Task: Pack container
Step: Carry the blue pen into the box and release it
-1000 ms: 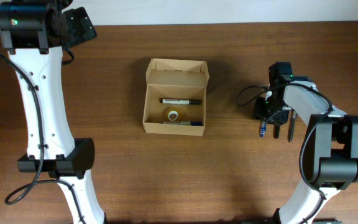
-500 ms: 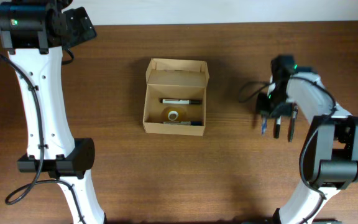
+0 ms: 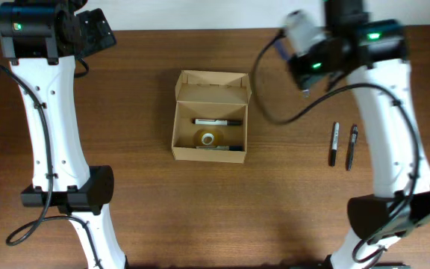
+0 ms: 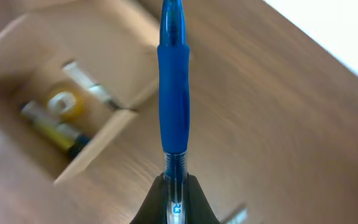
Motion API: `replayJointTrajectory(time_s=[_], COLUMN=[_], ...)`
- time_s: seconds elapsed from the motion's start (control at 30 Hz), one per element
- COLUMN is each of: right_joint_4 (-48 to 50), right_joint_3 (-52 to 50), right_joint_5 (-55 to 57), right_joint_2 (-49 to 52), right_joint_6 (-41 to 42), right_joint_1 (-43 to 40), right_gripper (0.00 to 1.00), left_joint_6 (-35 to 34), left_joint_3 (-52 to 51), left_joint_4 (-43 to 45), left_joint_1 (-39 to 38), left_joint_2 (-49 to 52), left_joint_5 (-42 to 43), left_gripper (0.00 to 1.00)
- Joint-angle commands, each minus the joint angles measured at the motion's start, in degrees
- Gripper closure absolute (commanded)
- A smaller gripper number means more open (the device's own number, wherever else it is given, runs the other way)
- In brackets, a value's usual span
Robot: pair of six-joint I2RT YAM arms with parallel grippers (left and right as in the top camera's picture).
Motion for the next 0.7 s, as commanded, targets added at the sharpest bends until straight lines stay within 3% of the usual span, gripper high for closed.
replayJointTrajectory(time_s=[0.0, 0.1, 0.33, 0.67], right_joint_4=[-0.4, -0.4, -0.4, -0.3], right_joint_3=[-0.9, -0.9, -0.9, -0.9], right_joint_5=[-3.7, -3.7, -3.6, 1.4], right_joint_2=[2.8, 5.2, 12.6, 24.6], right_joint_6=[-15.8, -20.6, -21.4, -19.7], right_joint_1=[7.1, 12.3, 20.8, 24.2], right_gripper=[0.96, 0.96, 0.97, 0.96], left_joint_6=[0.3, 0.3, 0.3, 0.3], left_joint_3=[-0.2, -0.2, -0.2, -0.2], left_joint_4=[0.0, 0.0, 0.0, 0.0], left_joint_1=[0.3, 0.3, 0.3, 0.3], left_joint_2=[0.3, 0.3, 0.3, 0.3], left_joint_5=[0.0, 0.0, 0.0, 0.0], left_gripper=[0.00, 0.00, 0.00, 0.00])
